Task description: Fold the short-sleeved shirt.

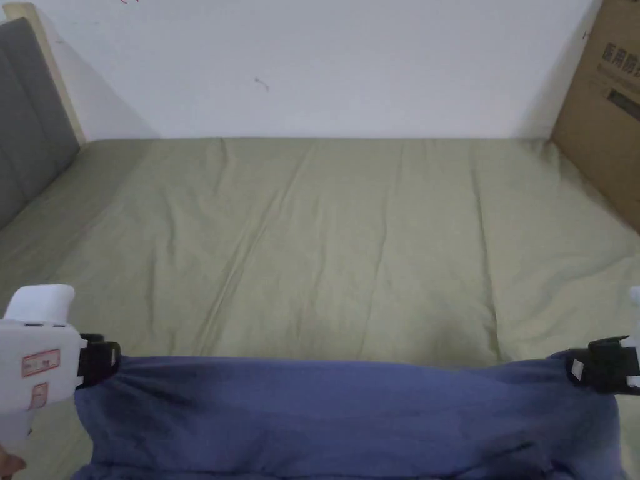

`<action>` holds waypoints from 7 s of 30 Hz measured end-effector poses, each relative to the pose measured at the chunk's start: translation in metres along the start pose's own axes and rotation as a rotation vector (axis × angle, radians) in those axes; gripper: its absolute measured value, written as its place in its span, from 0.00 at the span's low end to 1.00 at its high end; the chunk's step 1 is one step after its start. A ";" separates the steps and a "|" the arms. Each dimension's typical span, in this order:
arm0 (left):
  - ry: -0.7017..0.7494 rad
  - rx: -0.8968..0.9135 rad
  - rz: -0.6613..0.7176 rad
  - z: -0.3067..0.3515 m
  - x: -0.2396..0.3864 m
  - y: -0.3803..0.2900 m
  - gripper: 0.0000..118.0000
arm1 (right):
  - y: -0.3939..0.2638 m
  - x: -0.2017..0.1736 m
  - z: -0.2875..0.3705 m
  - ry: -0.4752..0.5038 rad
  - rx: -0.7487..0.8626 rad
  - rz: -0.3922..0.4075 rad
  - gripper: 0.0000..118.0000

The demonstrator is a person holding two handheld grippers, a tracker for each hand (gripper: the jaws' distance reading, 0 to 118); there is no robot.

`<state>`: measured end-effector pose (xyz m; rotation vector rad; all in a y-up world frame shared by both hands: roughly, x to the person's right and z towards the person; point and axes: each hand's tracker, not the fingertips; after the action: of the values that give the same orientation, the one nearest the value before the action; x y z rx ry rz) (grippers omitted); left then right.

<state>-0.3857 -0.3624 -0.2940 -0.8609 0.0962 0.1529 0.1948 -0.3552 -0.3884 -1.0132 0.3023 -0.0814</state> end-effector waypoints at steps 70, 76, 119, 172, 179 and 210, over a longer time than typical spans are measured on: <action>-0.236 0.040 0.278 0.052 0.031 -0.081 0.06 | -0.166 -0.083 -0.030 0.168 0.014 -0.091 0.03; -0.420 -0.035 -0.113 0.027 0.172 -0.084 0.07 | -0.170 -0.057 -0.026 0.141 0.025 -0.143 0.03; -0.734 -0.417 -0.056 -0.062 0.257 -0.137 0.02 | -0.190 -0.019 -0.003 0.055 0.032 -0.261 0.03; -0.378 -0.122 0.500 0.013 -0.031 -0.101 0.11 | -0.168 -0.086 -0.030 0.079 -0.075 -0.090 0.03; -0.543 -0.090 0.195 0.034 0.110 -0.056 0.11 | -0.169 -0.061 -0.024 0.078 -0.046 -0.152 0.03; -0.671 -0.434 0.165 -0.085 0.210 -0.127 0.02 | -0.195 -0.005 -0.012 0.026 -0.024 -0.291 0.03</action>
<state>-0.1593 -0.4887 -0.2851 -1.1913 -0.5130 0.6254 0.2003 -0.4676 -0.2284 -1.0753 0.1782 -0.3552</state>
